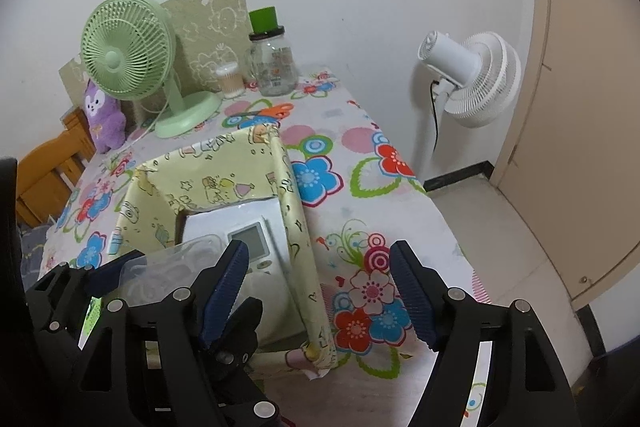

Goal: Organize rigid objects
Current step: 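Lower both tools into the basket and open them to release both objects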

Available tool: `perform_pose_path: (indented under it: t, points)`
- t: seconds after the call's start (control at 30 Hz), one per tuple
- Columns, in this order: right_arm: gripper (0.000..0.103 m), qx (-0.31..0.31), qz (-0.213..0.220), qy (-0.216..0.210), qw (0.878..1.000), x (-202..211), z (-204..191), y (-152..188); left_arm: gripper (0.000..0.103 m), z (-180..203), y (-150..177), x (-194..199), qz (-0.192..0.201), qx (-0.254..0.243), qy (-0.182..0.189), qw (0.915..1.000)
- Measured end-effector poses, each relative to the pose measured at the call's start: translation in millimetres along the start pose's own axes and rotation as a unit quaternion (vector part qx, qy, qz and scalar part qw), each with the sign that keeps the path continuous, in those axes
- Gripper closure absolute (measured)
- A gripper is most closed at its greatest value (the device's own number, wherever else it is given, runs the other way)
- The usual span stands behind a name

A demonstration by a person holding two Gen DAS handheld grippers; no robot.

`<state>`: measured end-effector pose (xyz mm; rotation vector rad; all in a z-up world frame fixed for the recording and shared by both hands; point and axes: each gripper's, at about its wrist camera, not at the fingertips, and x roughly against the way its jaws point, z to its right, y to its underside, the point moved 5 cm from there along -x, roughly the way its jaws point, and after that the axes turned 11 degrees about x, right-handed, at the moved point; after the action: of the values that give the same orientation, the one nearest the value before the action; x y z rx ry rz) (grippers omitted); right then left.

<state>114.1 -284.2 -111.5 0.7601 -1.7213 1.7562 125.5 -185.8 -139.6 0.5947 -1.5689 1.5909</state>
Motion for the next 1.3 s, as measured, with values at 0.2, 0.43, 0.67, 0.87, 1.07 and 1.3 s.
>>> perform_pose_path:
  t: [0.2, 0.43, 0.67, 0.87, 1.07, 1.3]
  points:
    - [0.027, -0.002, -0.006, -0.009, 1.000, -6.2, -1.1, 2.2, 0.004, 0.0, 0.1, 1.0, 0.008, -0.005, -0.014, 0.9999]
    - [0.027, -0.003, -0.004, -0.009, 1.000, -5.2, -1.9, 2.3, 0.003, -0.4, 0.0, 7.9, 0.012, -0.009, -0.015, 0.9998]
    - [0.025, 0.000, 0.009, -0.009, 1.000, 9.5, -7.3, 1.0, 0.002, -1.2, 0.9, 24.4, 0.026, -0.013, -0.016, 0.9994]
    - [0.019, 0.009, 0.027, -0.006, 1.000, 26.0, -15.1, -0.1, 0.000, -3.4, 3.1, 40.0, 0.040, -0.013, -0.014, 0.9990]
    - [0.017, 0.016, 0.036, -0.006, 0.999, 39.5, -23.2, -0.3, 0.000, -9.0, 5.7, 53.9, 0.051, -0.009, -0.013, 0.9986]
    - [0.014, 0.027, 0.051, -0.005, 0.998, 54.6, -35.3, -3.6, 0.000, -17.6, 7.2, 71.0, 0.067, -0.003, -0.011, 0.9977]
